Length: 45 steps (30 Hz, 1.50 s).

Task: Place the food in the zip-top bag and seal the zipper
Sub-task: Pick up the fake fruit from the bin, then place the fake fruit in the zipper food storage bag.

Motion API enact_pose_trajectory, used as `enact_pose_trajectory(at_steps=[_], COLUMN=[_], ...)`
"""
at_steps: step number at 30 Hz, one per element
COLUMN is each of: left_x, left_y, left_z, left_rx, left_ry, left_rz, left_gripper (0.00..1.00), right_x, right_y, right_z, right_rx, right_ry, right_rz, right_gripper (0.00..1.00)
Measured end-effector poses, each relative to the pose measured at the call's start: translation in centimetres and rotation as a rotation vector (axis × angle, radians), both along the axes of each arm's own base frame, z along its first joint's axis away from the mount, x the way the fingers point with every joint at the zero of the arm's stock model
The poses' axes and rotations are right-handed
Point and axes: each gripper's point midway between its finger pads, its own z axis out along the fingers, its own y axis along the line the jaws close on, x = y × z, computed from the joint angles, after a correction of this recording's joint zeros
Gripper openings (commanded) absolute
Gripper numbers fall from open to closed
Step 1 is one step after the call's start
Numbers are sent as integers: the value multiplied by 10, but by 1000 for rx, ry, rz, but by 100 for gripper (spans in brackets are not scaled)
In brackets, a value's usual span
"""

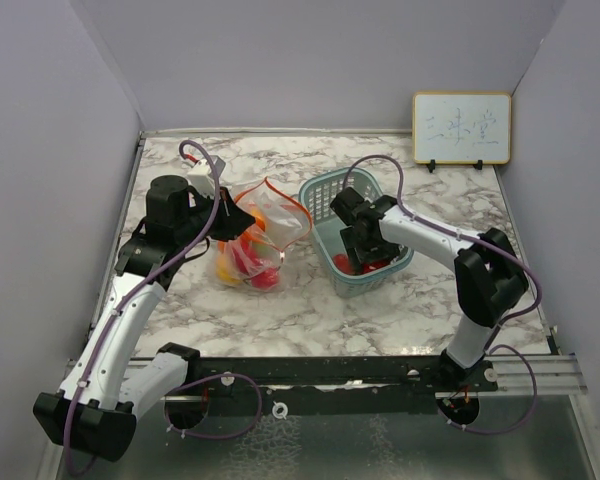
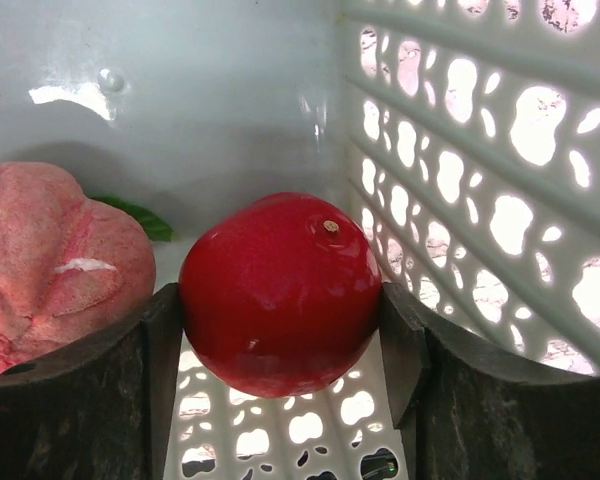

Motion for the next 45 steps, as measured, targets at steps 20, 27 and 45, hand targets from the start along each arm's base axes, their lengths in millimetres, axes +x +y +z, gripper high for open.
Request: enact_pose_trajectory(at_steps=[20,27,45], left_x=[3,6,2], left_y=[-1,-2,-8], left_z=[-11,-12,-9], left_rx=[9,-5,-45], left_ry=[32,42,64], left_rz=[0,5,-11], left_gripper=[0,0,0], right_x=[33,-9,8], right_y=[72,139,200], right_z=[196,316,257], right_rx=[561,1092,1205], right_ry=[-445,-589,-441], right_rz=[200,542,631], right_gripper=[22,22,100])
